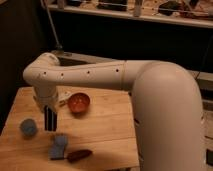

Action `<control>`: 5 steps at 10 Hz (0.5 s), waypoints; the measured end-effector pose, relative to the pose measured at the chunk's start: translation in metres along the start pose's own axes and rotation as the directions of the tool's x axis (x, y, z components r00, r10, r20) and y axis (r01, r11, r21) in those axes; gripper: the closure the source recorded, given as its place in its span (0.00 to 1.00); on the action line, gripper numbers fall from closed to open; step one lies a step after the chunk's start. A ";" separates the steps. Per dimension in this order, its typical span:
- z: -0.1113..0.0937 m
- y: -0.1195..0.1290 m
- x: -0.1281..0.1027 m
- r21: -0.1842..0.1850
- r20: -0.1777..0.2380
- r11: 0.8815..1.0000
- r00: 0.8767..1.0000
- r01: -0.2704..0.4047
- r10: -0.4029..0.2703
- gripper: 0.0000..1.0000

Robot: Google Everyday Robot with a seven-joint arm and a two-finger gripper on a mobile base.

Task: Place the eraser in the ceramic cup

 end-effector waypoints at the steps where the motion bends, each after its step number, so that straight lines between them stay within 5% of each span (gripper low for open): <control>1: -0.002 -0.006 -0.001 0.010 -0.001 1.000 1.000 0.012 -0.012 1.00; 5: -0.007 -0.030 -0.015 0.044 0.016 0.996 0.997 0.072 -0.073 1.00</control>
